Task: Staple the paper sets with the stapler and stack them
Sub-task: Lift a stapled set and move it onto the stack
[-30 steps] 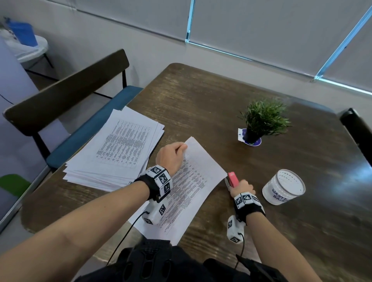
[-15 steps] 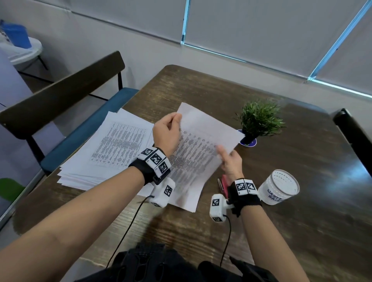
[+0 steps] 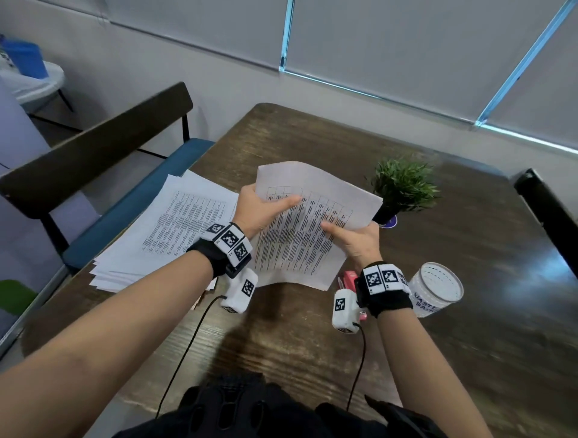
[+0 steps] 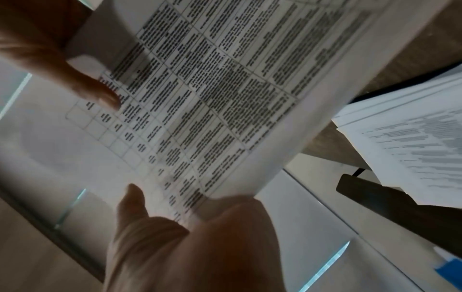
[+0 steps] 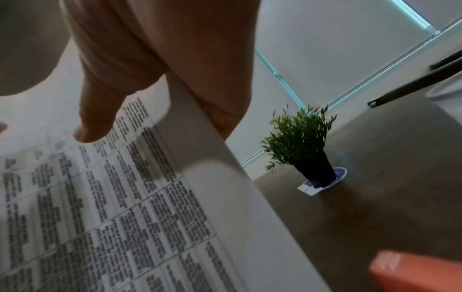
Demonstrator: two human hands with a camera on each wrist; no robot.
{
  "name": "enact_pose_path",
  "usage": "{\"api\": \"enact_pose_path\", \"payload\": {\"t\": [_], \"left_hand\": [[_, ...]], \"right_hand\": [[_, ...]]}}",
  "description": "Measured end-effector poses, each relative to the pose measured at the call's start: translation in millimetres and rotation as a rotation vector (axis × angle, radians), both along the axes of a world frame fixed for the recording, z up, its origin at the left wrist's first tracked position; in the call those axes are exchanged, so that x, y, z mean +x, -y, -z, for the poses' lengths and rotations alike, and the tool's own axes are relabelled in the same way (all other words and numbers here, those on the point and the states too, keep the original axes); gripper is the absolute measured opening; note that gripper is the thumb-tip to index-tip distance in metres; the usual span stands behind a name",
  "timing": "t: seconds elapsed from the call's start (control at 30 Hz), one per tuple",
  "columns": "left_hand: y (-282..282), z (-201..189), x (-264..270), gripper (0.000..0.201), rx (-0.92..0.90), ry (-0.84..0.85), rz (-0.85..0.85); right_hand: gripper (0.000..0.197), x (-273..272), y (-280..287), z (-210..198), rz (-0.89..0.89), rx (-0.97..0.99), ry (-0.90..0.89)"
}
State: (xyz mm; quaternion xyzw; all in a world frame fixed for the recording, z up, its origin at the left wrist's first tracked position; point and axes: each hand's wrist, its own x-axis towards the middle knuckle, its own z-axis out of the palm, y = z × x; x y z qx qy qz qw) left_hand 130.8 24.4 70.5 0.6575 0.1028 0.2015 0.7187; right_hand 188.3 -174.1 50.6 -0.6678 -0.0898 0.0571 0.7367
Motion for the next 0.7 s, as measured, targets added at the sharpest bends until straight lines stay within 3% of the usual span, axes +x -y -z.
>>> {"api": "enact_pose_path", "payload": {"t": [0.1, 0.23, 0.4, 0.63, 0.7], "left_hand": [[1.2, 3.8, 1.0, 0.029, 0.023, -0.021, -0.015], [-4.6, 1.2, 2.0, 0.036, -0.009, 0.007, -0.073], [-7.7, 22.1, -5.9, 0.029, 0.001, -0.077, -0.063], [-3.0, 48.8, -17.7, 0.02, 0.077, -0.159, -0.074], [-5.3, 44.8, -14.8, 0.021, 0.109, -0.197, -0.094]], "right_hand": [[0.035, -1.4, -7.0, 1.0, 0.076, 0.02, -0.022], [0.05, 4.9, -13.0, 1.5, 0.094, 0.031, -0.02], [0.029, -1.3, -13.9, 14.9, 0.039, -0.003, -0.022], [0.029, 0.1, -17.6, 22.9, 0.058, 0.001, -0.051], [0.031, 8.5, -14.3, 24.9, 0.037, -0.087, -0.021]]}}
